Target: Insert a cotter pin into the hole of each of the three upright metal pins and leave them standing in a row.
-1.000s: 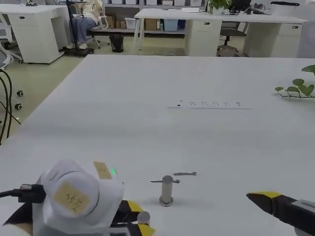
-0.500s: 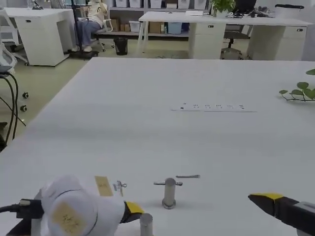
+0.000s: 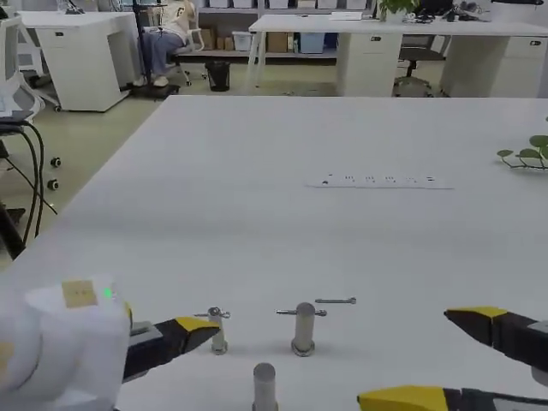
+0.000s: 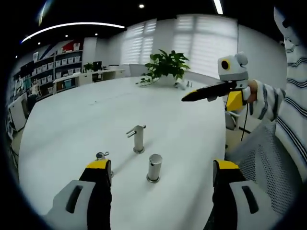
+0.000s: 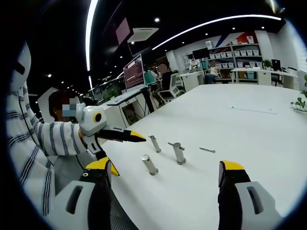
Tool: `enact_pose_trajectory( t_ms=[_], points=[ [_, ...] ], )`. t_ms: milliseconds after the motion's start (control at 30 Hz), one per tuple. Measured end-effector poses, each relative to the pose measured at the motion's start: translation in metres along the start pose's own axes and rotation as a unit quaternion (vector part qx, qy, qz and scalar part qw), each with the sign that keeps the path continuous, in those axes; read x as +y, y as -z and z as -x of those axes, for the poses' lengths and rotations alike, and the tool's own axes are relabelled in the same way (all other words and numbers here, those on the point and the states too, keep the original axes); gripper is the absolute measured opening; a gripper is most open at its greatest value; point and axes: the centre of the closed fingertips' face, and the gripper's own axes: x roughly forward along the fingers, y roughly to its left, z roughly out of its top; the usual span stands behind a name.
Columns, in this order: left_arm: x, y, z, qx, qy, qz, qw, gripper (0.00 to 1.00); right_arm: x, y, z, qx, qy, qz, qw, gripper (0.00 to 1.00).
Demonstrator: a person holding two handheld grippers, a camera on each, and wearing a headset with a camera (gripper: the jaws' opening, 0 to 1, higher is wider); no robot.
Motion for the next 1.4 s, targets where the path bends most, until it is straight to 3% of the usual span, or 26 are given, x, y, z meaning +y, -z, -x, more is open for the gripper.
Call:
enact_pose_trajectory(
  t_ms=[200, 300, 500, 633, 833, 933, 1000, 1067, 1133, 1167, 1200, 1400],
  points=[
    [0.004, 0.01, 0.017, 0.019, -0.018, 0.007, 0.9996, 0.98, -0.003, -0.008, 0.0, 0.013, -0.012, 0.031, 0.9994, 0.89],
    [0.009, 0.01, 0.021, 0.001, -0.038, 0.03, 0.9988, 0.99, -0.006, -0.013, -0.001, 0.022, -0.015, 0.049, 0.9984, 0.87],
    [0.005, 0.013, 0.028, -0.005, -0.043, 0.055, 0.9975, 0.99, -0.018, -0.027, -0.002, 0.042, -0.021, 0.096, 0.9943, 0.8],
    [0.003, 0.01, 0.032, -0.013, -0.049, 0.059, 0.9969, 0.99, -0.029, -0.032, -0.002, 0.081, -0.026, 0.15, 0.985, 0.74],
    [0.006, 0.005, 0.042, -0.026, -0.069, 0.067, 0.995, 0.99, -0.037, -0.045, -0.013, 0.1, -0.042, 0.19, 0.9757, 0.65],
    [0.008, 0.0, 0.049, -0.031, -0.081, 0.079, 0.9932, 0.99, -0.042, -0.047, -0.019, 0.13, -0.047, 0.221, 0.9655, 0.63],
    [0.009, -0.001, 0.052, -0.035, -0.082, 0.085, 0.9923, 0.99, -0.044, -0.056, -0.026, 0.124, -0.05, 0.257, 0.957, 0.56],
    [0.009, 0.0, 0.053, -0.035, -0.088, 0.084, 0.9919, 0.99, -0.042, -0.057, -0.029, 0.13, -0.059, 0.253, 0.9569, 0.45],
    [0.01, 0.001, 0.055, -0.031, -0.095, 0.082, 0.9916, 0.99, -0.044, -0.06, -0.035, 0.142, -0.063, 0.255, 0.9543, 0.44],
    [0.01, 0.0, 0.056, -0.032, -0.096, 0.082, 0.9915, 0.99, -0.047, -0.06, -0.036, 0.157, -0.061, 0.282, 0.9445, 0.43],
    [0.009, 0.0, 0.057, -0.032, -0.096, 0.083, 0.9914, 0.99, -0.048, -0.061, -0.038, 0.165, -0.062, 0.293, 0.9398, 0.43],
    [0.003, 0.0, 0.06, -0.025, -0.094, 0.081, 0.9919, 0.97, -0.052, -0.063, -0.054, 0.19, -0.082, 0.318, 0.9253, 0.38]
  ],
)
